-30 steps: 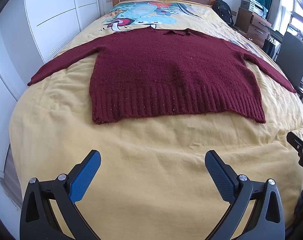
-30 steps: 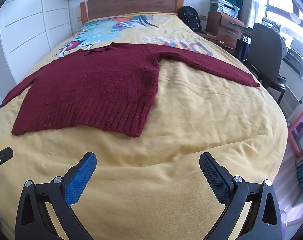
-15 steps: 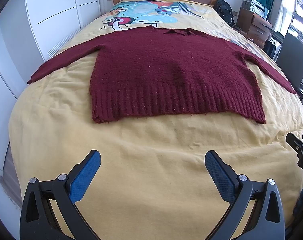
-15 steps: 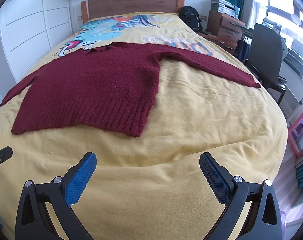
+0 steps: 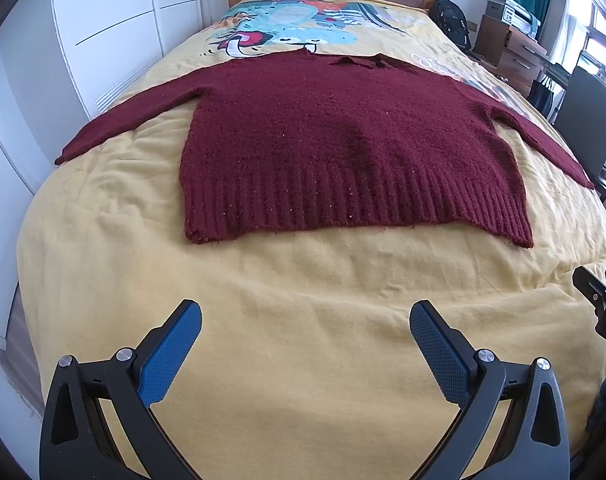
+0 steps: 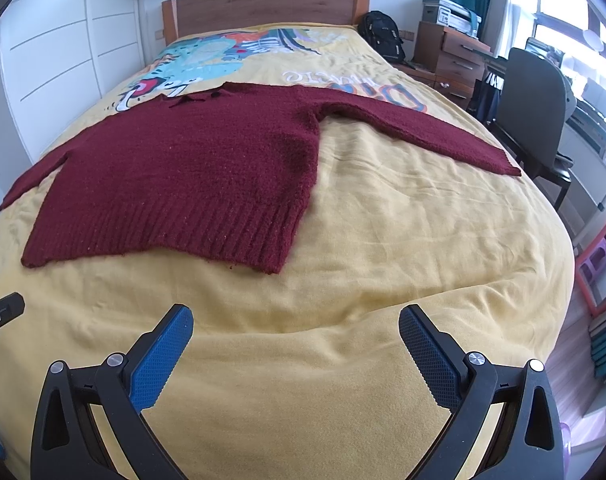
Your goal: Fold small clothes
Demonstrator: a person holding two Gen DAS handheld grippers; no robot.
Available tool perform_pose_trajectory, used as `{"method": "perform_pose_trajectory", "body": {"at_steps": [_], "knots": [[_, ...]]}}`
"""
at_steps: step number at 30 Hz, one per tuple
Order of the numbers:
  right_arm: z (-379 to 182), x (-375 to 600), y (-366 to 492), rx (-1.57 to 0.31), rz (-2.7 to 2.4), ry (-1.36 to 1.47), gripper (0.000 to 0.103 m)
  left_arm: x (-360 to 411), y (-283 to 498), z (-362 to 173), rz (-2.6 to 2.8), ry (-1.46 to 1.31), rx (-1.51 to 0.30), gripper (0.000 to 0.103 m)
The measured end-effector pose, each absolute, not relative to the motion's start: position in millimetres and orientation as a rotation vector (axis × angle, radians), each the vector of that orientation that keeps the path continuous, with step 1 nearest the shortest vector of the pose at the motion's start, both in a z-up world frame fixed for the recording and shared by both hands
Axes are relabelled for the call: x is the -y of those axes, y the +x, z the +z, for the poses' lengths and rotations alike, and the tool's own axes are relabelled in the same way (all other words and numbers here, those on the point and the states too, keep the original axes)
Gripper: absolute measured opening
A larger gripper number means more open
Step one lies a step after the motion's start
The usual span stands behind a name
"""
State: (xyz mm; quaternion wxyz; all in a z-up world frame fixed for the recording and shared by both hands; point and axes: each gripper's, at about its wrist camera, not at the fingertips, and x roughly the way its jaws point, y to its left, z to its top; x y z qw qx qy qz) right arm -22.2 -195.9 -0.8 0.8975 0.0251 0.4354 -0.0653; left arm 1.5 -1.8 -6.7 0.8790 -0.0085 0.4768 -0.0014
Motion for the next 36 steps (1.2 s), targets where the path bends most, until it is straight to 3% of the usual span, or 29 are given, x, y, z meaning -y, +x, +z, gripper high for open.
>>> {"method": "perform_pose_trajectory", "body": {"at_steps": [36], "knots": [[-5, 203, -9, -0.961, -0.117, 0.097, 0.103, -4, 11, -13, -0.009, -0.022, -1.052, 0.102]]}}
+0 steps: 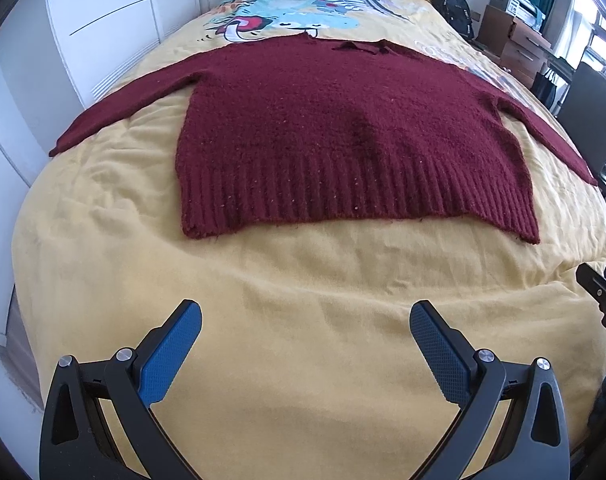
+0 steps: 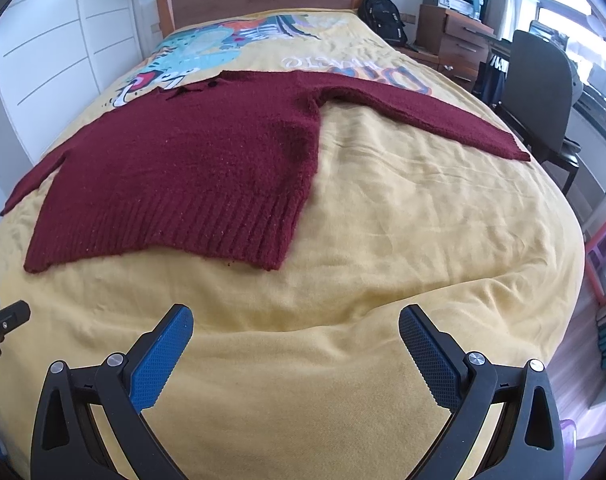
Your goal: Fold small clothes
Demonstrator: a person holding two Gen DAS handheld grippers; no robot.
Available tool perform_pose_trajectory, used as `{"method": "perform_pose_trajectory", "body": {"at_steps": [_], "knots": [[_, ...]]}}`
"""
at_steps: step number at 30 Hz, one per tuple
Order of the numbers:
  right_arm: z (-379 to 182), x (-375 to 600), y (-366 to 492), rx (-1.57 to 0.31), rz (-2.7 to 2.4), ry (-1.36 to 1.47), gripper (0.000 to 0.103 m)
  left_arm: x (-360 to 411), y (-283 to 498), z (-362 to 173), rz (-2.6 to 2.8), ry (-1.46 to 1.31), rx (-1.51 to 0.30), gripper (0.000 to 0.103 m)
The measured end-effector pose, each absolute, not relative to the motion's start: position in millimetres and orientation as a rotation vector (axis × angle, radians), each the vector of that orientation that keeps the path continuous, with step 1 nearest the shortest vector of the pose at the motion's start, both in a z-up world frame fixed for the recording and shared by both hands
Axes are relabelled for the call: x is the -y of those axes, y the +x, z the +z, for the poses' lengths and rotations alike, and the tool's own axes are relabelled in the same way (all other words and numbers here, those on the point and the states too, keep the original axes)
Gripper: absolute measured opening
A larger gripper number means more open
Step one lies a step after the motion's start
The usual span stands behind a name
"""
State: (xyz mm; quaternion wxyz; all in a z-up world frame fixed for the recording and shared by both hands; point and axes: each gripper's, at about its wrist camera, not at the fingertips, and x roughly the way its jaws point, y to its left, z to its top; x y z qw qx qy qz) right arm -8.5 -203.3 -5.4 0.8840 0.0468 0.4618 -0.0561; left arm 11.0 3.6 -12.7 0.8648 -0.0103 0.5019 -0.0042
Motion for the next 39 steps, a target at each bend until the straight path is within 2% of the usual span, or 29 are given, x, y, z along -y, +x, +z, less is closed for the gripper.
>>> {"method": "perform_pose_trajectory", "body": {"at_steps": [19, 28, 39], "knots": [[13, 231, 24, -0.974, -0.091, 0.15, 0.103, -16, 49, -4, 0.07, -0.027, -1.086, 0.102], [11, 313, 70, -0.941, -0.246, 0.208, 0.103, -31, 83, 12, 0.154, -0.045, -1.041, 0.102], [-26, 414, 122, -0.969, -0.39, 0.306, 0.103, -49, 107, 4, 0.211, -0.074, -1.063, 0.102]]}}
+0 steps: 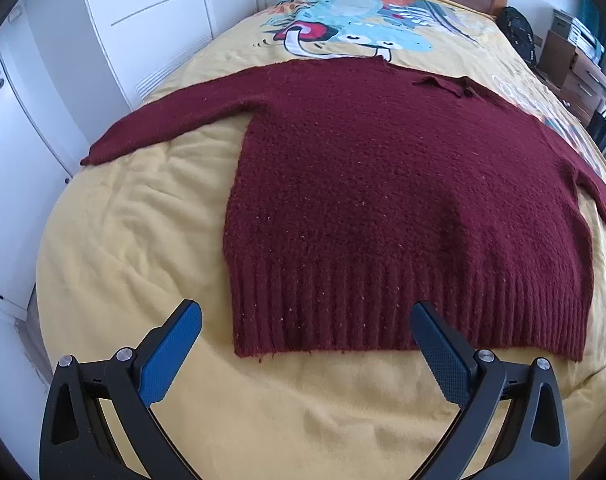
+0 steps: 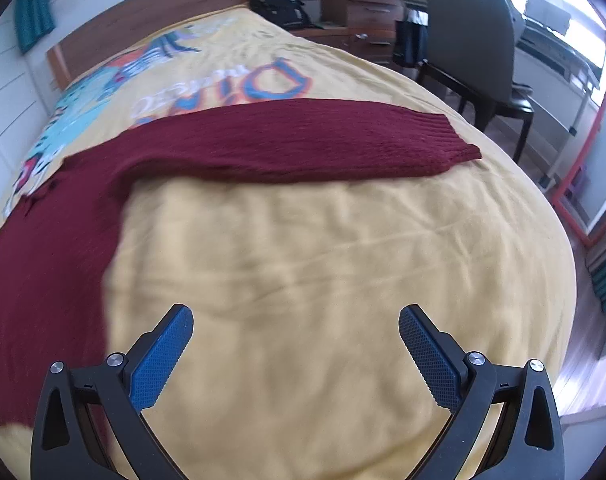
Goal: Fold small clothes
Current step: 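Move the right gripper to the sweater sleeve cuff and close on it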
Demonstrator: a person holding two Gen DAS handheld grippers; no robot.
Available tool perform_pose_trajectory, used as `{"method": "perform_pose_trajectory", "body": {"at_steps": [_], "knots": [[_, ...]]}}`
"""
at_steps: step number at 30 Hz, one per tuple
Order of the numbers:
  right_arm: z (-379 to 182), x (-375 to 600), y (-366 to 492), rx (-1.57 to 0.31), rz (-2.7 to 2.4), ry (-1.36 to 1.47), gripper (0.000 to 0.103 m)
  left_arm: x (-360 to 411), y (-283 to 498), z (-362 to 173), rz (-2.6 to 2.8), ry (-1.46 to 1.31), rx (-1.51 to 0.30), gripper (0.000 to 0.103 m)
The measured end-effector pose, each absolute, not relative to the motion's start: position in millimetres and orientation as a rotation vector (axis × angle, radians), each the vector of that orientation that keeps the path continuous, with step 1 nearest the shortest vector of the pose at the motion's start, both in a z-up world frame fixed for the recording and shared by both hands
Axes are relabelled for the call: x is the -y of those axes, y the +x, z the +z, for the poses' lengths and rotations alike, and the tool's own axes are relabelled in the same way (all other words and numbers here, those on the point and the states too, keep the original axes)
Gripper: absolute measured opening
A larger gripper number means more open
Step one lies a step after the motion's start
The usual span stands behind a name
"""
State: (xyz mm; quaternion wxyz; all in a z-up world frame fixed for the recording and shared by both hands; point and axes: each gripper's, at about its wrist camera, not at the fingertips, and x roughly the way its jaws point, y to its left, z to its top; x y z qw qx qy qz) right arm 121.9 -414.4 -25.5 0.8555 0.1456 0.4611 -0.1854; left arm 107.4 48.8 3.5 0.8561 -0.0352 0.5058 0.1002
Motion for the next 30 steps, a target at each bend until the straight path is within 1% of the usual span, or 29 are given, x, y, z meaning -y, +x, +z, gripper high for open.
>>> {"method": "perform_pose_trajectory", "body": {"at_steps": [9, 22, 25, 30], "knots": [[-43, 480, 152, -0.945, -0.454, 0.463, 0.103, -55, 128, -3, 0.231, -0.113, -1.108, 0.102], [-66, 553, 172, -0.904, -0.466, 0.643, 0.102, -58, 144, -12, 0.232, -0.134, -1.135, 0.102], [-69, 566, 177, -0.882, -0.464, 0.679, 0.1, -59, 145, -14, 0.229, -0.133, -1.147, 0.102], [-69, 588, 186, -0.836, -0.471, 0.725, 0.091, -60, 146, -17, 0.23, -0.126, -1.158, 0.102]]}}
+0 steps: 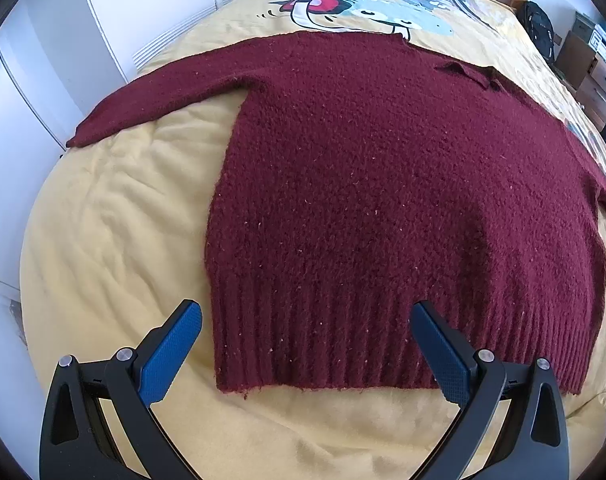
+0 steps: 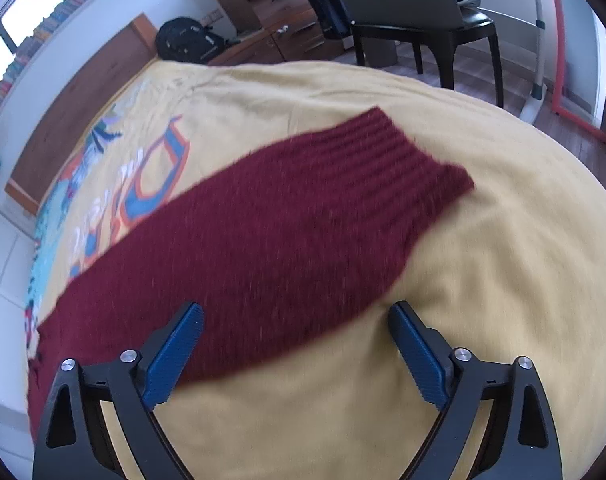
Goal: Fold small clothes
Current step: 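Move the right gripper to the sweater sleeve cuff and close on it, then lift the sleeve with the right gripper and fold it across the sweater body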
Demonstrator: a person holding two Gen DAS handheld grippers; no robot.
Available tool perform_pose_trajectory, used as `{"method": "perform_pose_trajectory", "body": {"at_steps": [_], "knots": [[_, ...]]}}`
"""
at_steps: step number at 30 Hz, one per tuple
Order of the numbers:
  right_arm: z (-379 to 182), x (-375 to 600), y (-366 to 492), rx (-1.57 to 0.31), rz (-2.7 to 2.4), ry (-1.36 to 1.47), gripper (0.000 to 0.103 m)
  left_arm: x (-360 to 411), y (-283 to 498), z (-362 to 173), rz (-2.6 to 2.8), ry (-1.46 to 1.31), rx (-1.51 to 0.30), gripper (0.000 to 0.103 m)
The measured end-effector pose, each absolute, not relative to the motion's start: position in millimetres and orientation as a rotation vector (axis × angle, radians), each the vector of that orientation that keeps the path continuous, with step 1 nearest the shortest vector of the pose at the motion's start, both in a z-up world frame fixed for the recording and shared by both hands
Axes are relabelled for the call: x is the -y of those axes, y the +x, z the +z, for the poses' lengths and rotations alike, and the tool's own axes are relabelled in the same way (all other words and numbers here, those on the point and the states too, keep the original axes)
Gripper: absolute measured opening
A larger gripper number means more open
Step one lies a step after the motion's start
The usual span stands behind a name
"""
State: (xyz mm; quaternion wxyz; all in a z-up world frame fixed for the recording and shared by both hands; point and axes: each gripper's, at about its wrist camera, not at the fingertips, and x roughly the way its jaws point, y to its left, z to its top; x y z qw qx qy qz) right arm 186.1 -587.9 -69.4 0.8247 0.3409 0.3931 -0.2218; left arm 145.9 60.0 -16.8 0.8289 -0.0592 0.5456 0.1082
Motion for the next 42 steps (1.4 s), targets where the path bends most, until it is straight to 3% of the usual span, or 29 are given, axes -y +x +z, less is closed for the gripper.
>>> {"method": "perform_pose_trajectory", "body": {"at_steps": [7, 12, 15, 30, 42], "knots": [[-74, 626, 191, -0.773, -0.505, 0.826, 0.058, -67, 144, -20, 0.245, -0.127, -1.173, 0.102], [-77, 644, 194, -0.77, -0.521, 0.867, 0.023, -73, 144, -22, 0.249, -0.14, -1.185, 0.102], [-74, 646, 197, -0.773, -0.505, 0.869, 0.015, -75, 144, -23, 0.249, -0.145, -1.192, 0.102], [-36, 623, 223, -0.75, -0.395, 0.868, 0.012, -97, 141, -27, 0.245, -0.223, -1.211, 0.102], [-9, 538, 275, -0.837, -0.246, 0.78, 0.012, -128, 130, -20, 0.253, -0.239, -1.19, 0.102]]}}
